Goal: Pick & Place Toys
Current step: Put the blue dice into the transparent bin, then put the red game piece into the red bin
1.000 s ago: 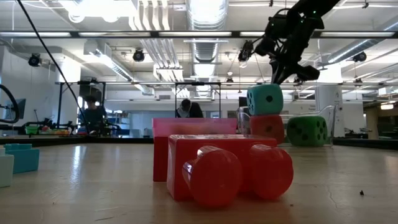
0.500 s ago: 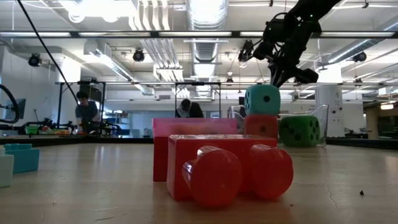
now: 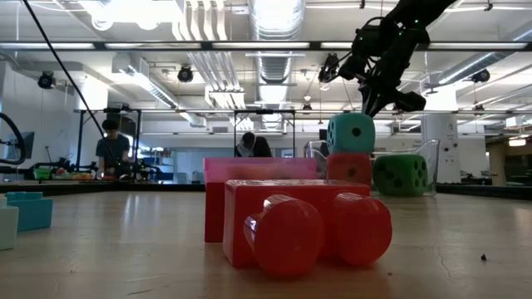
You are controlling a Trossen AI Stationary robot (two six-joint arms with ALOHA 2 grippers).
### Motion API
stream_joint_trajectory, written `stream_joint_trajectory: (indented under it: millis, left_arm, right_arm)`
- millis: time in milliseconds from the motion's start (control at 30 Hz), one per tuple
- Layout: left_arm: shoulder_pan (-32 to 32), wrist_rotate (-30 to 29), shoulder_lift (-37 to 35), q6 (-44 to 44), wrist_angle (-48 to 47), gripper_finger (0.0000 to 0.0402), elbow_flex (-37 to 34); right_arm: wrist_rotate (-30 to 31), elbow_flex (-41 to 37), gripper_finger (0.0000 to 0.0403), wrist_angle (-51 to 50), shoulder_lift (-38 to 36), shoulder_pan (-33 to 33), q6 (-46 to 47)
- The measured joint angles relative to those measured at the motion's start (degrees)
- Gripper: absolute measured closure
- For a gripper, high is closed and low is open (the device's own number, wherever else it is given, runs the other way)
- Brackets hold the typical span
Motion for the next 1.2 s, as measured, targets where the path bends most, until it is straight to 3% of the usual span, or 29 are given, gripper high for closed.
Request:
stream_joint_trajectory:
  millis: [467, 933, 1200]
  left_arm:
    - [0.0, 0.0, 0.01, 0.0, 0.0, 0.0014, 0.0]
    - [0.0, 0.0, -0.01, 0.0, 0.0, 0.0014, 0.0]
    - [0.0, 0.0, -0.01, 0.0, 0.0, 0.0014, 0.0]
  right_arm:
    - [-0.47, 0.02, 0.0381, 0.0, -0.04, -0.02, -0.37]
    - [-2.66, 1.64, 0.0162, -0.62, 0.11, 0.02, -1.07]
    - [-2.89, 1.66, 0.0087, -0.68, 0.1, 0.02, -0.57]
